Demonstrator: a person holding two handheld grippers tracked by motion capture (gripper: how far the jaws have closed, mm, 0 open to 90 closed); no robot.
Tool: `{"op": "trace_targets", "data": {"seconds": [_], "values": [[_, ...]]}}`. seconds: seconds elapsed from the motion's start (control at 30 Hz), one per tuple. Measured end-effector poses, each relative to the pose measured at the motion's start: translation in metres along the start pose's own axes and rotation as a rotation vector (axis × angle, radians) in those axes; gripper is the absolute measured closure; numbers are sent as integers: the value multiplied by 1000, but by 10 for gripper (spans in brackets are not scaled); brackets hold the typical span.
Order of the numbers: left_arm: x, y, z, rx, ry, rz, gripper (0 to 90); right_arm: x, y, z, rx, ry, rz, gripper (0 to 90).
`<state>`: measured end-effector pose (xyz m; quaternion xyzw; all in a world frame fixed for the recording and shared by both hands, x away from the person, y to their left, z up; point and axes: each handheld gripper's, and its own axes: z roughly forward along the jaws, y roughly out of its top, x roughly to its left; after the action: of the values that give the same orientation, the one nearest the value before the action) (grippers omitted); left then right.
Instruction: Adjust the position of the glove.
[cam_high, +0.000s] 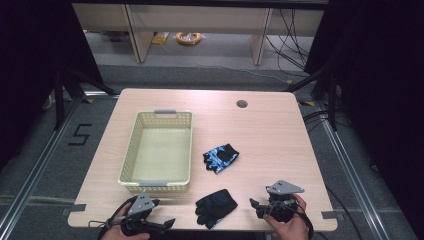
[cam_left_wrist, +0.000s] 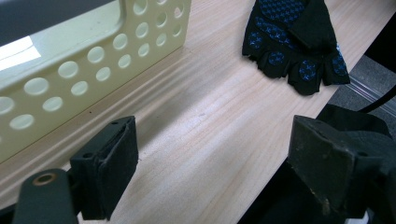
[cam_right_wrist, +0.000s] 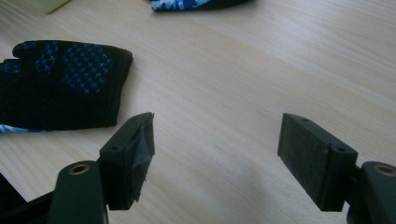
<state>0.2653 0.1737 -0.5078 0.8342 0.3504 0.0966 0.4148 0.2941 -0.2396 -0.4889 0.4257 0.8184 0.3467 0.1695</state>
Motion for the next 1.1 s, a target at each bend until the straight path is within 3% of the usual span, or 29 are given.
{"op": "trace_targets", "data": {"seconds": [0.1, 0.17, 0.2, 0.27, 0.3, 0.33, 0.37, 0.4, 0.43, 0.47, 0.6, 0.63, 0.7, 0.73, 0.77, 0.8, 0.87, 0.9, 0.93, 0.97, 1.03, 1.07, 1.1], "values": [[0, 0, 0, 3, 6, 15, 155, 0, 0, 1, -4, 9, -23, 310], [-3, -1, 2, -25, -1, -27, 155, 1, 0, 0, 0, 12, -20, 325], [-1, 0, 0, -5, 1, 12, 156, 2, 0, 0, -8, 13, -26, 327], [-2, 0, 0, -12, -4, 10, 156, 3, 1, -1, -9, 14, -16, 333], [-3, 0, 0, -17, -5, 6, 156, 7, 0, -1, -3, 14, 16, 339], [-3, 0, 0, -18, -5, 8, 156, 4, 1, 0, -9, 17, -26, 339], [-4, 0, 1, -34, -3, -6, 156, 4, 2, 0, -10, 21, -29, 340], [-4, 0, 2, -29, -9, -24, 156, 5, 2, -1, -10, 26, -7, 341], [-3, 0, 0, -3, -15, -11, 155, 5, 2, 0, -12, 28, -10, 342], [-5, 0, 2, -43, -19, -26, 155, 5, 2, 0, -20, 33, -20, 341], [-7, 1, 3, -63, -25, 8, 155, 6, 5, 0, -24, 55, -4, 355], [-8, 2, 3, -50, -38, -2, 156, 7, 6, 0, -30, 54, -2, 363], [-9, 3, 4, -55, -41, 0, 159, 7, 8, 1, -36, 57, -13, 376], [-11, 5, 7, -85, -40, 13, 165, 9, 11, 3, -38, 66, -29, 389], [-12, 6, 7, -71, -52, 3, 175, 10, 13, 3, -35, 72, -32, 398], [-12, 8, 9, -89, -54, 22, 190, 10, 16, 4, -42, 76, -57, 411], [-14, 12, 10, -76, -57, 45, 239, 12, 21, 7, -51, 83, -80, 427], [-17, 14, 13, -93, -65, 44, 261, 15, 23, 7, -38, 90, -69, 436], [-17, 16, 16, -96, -66, 66, 275, 13, 25, 10, -61, 85, -114, 446], [-19, 17, 17, -76, -69, 65, 285, 16, 26, 11, -59, 90, -107, 457], [-21, 20, 22, -84, -76, 92, 307, 18, 29, 14, -54, 102, -143, 481], [-25, 21, 25, -83, -81, 73, 315, 20, 30, 15, -47, 109, -142, 493], [-28, 22, 27, -86, -86, 82, 328, 21, 32, 17, -46, 116, -152, 505]]}}
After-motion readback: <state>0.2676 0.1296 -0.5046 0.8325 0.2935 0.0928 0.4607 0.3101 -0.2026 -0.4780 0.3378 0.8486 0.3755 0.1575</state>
